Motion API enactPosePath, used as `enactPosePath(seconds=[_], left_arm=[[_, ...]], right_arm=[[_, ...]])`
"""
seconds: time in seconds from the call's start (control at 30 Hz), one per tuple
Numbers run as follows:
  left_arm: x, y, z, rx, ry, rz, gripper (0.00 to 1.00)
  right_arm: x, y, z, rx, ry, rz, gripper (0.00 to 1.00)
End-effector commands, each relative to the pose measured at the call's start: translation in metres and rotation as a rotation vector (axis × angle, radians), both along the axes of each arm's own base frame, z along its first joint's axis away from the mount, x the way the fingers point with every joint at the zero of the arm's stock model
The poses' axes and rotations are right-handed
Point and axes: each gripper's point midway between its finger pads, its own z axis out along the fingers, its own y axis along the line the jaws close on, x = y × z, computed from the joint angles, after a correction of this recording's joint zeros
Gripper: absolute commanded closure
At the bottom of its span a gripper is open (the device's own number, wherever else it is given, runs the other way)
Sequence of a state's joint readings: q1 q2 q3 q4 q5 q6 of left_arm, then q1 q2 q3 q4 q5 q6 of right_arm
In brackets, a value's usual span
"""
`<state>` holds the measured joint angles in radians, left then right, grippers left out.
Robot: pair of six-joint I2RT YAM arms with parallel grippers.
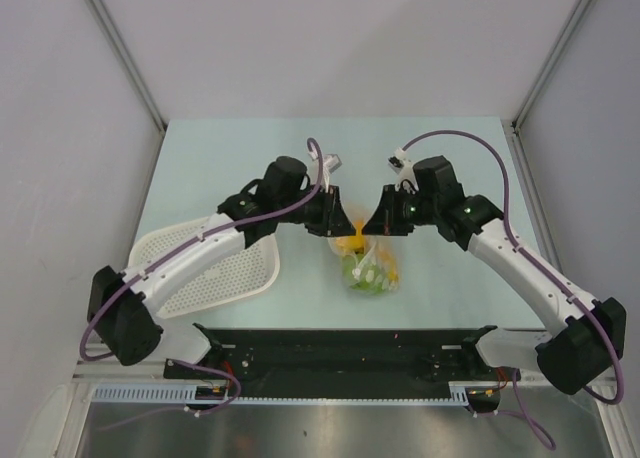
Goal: Open the zip-top bag and remove the fake food
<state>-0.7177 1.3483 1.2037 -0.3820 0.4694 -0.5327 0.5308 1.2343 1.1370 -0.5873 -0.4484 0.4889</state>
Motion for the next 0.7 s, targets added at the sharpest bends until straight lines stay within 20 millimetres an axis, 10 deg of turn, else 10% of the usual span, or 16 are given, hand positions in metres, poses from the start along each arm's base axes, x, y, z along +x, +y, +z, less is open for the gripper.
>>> enactPosePath(seconds=[0.0,0.37,0.67], left_arm=[[0.016,-0.003,-0.027,0.067,-0.021,0.022,0.77],[0.021,-0.027,-0.085,0.102,0.05,-0.085,0.57],[-0.02,-0.02,-0.103,0.077,0.071,-0.283,0.44]], right_arm=[[-0.003,0.011,0.008,0.083,-0.006,0.023,1.0],[-0.003,0.018,0.003,0.116,0.042,0.019,1.0],[-0.008,0.009,-0.017,0.045,0.055,0.029,1.0]])
